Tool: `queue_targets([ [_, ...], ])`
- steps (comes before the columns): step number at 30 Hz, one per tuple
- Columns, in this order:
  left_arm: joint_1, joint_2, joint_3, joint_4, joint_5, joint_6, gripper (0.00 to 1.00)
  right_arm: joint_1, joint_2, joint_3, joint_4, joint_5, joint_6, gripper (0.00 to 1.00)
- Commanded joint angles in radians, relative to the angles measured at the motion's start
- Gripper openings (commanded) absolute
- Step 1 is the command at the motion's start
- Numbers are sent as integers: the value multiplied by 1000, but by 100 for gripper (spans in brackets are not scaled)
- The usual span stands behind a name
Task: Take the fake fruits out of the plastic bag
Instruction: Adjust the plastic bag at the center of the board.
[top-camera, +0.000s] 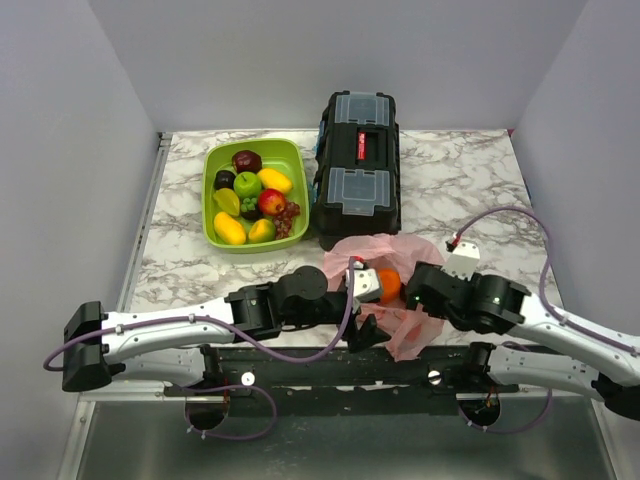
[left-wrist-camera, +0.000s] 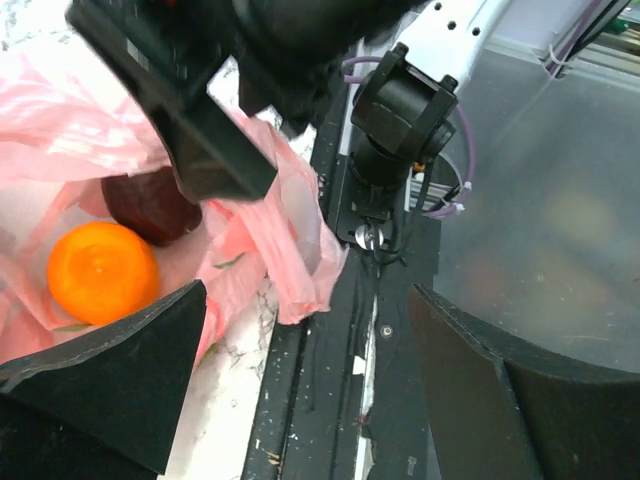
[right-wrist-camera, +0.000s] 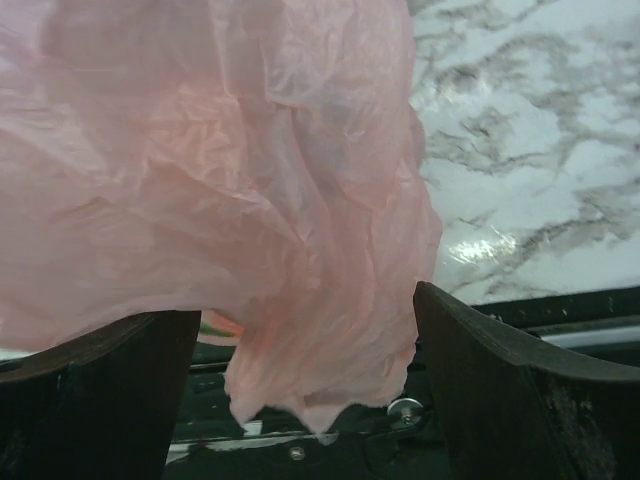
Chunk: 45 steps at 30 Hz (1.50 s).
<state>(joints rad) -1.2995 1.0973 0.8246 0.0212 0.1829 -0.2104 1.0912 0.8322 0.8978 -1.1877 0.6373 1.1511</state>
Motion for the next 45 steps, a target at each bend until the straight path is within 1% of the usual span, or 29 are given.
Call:
queue_targets([
  [1, -27, -21, 11, 31, -113, 43, 81, -2, 77, -31, -87, 34, 205, 90],
  [2, -28, -25, 3, 33, -120, 40, 81, -1, 80, -34, -92, 54, 229, 91],
  [3, -29, -29, -3, 35, -123, 36, 81, -2, 78, -41, -83, 69, 246, 99],
  [4, -29, -31, -7, 34, -123, 33, 81, -1, 72, -50, -58, 86, 241, 100],
  [8, -33, -32, -10, 25, -148, 26, 81, -1, 82, -96, 3, 139, 341, 100],
  [11, -35, -36, -11, 17, -175, 17, 81, -1, 158, -114, -50, 175, 463, 100],
  [12, -35, -37, -14, 19, -207, 13, 81, -2, 185, -117, -78, 187, 509, 100],
  [14, -36, -37, -24, 34, -215, 7, 81, -1, 235, -119, -79, 197, 514, 98],
  [17, -35, -14, -24, 44, -215, 0, 81, -1, 238, -127, 35, 169, 348, 91],
  [19, -35, 9, -10, 32, -218, -5, 81, -2, 206, -143, 124, 122, 238, 82],
  [20, -36, 18, -3, 27, -220, -8, 81, -1, 181, -152, 166, 99, 196, 71],
  [21, -35, 27, 0, 24, -226, -12, 81, -1, 147, -172, 208, 88, 167, 48],
  [22, -35, 32, 1, 26, -231, -17, 81, -2, 114, -196, 240, 85, 155, 31],
  [23, -35, 32, -2, 29, -239, -22, 81, -2, 65, -233, 294, 80, 134, 27],
  [24, -36, 29, -9, 35, -245, -24, 81, -2, 22, -279, 363, 51, 68, 23],
  [25, -35, 25, -15, 40, -249, -26, 81, -2, -32, -315, 468, 13, -20, 21],
  [28, -36, -1, -36, 41, -285, -29, 81, -1, -142, -394, 708, -137, -207, 3],
  [29, -35, -10, -42, 35, -300, -31, 81, -1, -168, -413, 790, -179, -244, 1],
  [32, -36, -51, -73, 23, -351, -37, 81, -2, -176, -457, 989, -315, -367, 1],
  [36, -35, -107, -119, 7, -388, -69, 81, -1, -72, -439, 1170, -502, -495, 1],
  [38, -35, -140, -144, -2, -395, -94, 81, -1, -1, -404, 1224, -549, -530, 1],
  [40, -35, -179, -181, -1, -402, -120, 81, -2, 58, -361, 1193, -516, -516, 1],
  [43, -34, -238, -229, -4, -419, -147, 81, -2, 113, -326, 1004, -419, -397, 1],
  [45, -32, -255, -254, -10, -433, -166, 81, -2, 122, -330, 876, -393, -295, 1],
])
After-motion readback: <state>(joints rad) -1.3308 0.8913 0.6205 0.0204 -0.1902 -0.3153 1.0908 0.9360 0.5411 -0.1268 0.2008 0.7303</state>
